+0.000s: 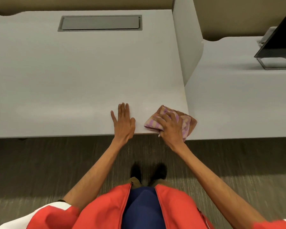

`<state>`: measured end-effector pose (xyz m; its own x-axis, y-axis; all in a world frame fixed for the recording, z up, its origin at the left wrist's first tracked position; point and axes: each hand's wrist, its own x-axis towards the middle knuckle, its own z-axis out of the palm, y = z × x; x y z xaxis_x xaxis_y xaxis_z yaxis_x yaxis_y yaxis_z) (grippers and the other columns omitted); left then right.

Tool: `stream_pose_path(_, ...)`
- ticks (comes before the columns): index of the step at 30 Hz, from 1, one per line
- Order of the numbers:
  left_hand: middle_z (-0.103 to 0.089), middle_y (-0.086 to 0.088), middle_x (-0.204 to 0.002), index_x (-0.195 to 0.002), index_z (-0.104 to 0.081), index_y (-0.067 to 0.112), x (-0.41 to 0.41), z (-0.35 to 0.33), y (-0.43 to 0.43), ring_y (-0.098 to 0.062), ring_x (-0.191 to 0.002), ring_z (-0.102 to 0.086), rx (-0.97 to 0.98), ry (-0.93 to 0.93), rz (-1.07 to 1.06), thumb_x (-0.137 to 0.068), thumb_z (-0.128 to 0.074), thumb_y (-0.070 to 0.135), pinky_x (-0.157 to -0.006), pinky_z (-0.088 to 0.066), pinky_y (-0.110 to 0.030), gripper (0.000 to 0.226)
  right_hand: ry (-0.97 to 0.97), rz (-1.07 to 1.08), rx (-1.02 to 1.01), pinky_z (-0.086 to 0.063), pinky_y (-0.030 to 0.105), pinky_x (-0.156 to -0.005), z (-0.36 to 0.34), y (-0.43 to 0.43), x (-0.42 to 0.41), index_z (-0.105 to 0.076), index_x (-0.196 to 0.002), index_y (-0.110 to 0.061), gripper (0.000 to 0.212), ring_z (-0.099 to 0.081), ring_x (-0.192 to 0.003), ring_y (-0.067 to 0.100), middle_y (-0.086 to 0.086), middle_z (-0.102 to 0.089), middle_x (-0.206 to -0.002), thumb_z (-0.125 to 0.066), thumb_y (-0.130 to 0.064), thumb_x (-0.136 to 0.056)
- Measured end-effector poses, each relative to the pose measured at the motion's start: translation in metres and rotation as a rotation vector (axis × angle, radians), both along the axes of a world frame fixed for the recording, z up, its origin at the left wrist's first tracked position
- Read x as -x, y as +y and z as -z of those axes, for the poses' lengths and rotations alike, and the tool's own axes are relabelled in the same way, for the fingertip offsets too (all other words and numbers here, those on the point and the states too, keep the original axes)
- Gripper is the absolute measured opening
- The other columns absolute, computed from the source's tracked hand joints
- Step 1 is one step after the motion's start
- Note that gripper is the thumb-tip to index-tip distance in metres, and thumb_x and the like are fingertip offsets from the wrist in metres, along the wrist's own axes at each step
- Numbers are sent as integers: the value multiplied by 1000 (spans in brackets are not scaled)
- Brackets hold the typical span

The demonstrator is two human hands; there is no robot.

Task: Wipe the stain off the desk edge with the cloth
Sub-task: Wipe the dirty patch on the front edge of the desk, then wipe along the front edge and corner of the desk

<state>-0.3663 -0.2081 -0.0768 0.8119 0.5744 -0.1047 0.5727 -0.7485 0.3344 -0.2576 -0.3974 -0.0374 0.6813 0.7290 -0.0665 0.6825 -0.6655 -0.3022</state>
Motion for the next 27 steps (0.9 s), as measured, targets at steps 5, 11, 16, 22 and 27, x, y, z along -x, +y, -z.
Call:
stream_pose_path(5,7,-9,-166,-157,2,11,-30,-4,-24,-22,-154,10,42,-12,107,-102,-19,37,-123,10,-53,65,-68,152,-13,-30,55,-105,0,-31,-19,-57,-134,-31,49,-36,-138,30,0,-52,-142,-65,-17,-87)
stream_pose_path(11,5,-8,-167,-158,0,11,-63,-10,-59,-21,-154,9,89,-41,191,-104,-26,34,-123,11,-51,64,-32,205,-44,-31,54,-106,-1,-40,-46,-55,-136,-29,53,-36,-138,31,1,-51,-143,-64,-16,-85)
stream_pose_path(16,2,-8,-167,-158,-3,12,-92,-13,-84,-21,-154,8,109,-54,193,-104,-27,33,-124,9,-51,62,271,141,-367,-48,45,-100,-7,-67,-89,-67,-121,-25,36,-58,-115,23,3,-69,-120,-57,-10,-90)
stream_pose_path(22,0,-7,-167,-158,-6,13,-124,-16,-118,-20,-154,6,114,-86,150,-105,-23,29,-124,8,-50,58,553,312,-631,-52,14,-82,-18,-110,-143,-68,-105,-43,40,-67,-98,-2,-23,-71,-102,-56,-12,-83)
stream_pose_path(27,-3,-7,-167,-158,-8,14,-141,-18,-133,-20,-154,4,59,-76,154,-103,-28,17,-122,10,-48,58,698,303,-613,-48,5,-62,-7,-115,-181,-66,-84,-52,46,-66,-74,-10,-31,-69,-79,-56,-7,-83)
